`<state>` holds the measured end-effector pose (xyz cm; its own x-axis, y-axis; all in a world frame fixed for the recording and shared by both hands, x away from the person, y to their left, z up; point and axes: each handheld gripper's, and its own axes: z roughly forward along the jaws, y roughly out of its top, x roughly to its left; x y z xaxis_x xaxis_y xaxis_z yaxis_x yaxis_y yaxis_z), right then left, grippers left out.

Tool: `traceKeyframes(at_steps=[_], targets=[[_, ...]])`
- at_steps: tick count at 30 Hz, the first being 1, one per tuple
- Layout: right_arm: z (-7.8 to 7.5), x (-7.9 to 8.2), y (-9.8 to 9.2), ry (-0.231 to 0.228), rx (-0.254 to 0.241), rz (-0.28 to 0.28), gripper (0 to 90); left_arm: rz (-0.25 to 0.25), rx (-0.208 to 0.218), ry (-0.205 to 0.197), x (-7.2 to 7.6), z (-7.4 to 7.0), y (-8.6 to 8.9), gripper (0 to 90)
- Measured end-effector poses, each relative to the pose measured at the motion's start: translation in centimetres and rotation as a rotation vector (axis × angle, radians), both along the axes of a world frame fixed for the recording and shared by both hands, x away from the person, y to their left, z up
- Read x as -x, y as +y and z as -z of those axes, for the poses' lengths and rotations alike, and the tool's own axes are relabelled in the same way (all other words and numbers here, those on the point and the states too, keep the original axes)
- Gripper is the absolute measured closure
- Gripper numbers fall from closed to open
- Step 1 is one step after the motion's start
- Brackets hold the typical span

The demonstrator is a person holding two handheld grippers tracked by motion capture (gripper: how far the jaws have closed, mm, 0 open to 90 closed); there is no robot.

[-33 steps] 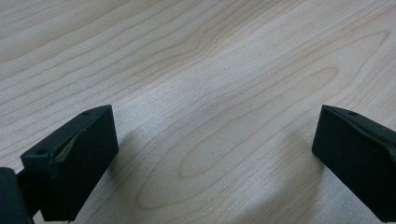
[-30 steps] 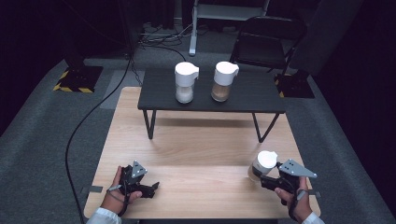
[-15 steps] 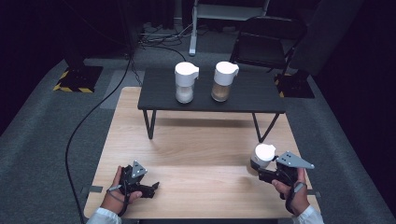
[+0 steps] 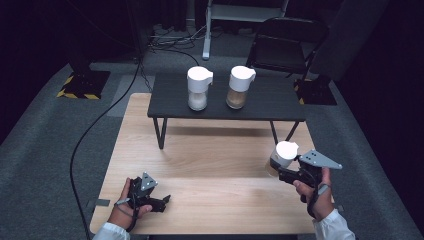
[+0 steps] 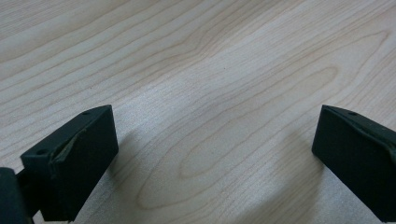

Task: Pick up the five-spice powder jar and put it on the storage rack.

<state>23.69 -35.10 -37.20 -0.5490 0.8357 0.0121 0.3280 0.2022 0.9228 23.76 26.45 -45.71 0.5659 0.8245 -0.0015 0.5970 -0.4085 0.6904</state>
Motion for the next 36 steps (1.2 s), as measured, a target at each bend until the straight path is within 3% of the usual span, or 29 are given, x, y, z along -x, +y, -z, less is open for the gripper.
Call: traceKeyframes(at_steps=[26, 36], targets=[[-5.6, -2.5, 1.8, -0.064, 0.001, 0.049, 30.0, 0.001, 0.002, 0.001, 0.0, 0.0, 0.0, 0.2], [-7.5, -3.4, 2.4, -0.065, 0.012, 0.075, 30.0, 0.000, 0.003, 0.000, 0.0, 0.0, 0.0, 0.2]])
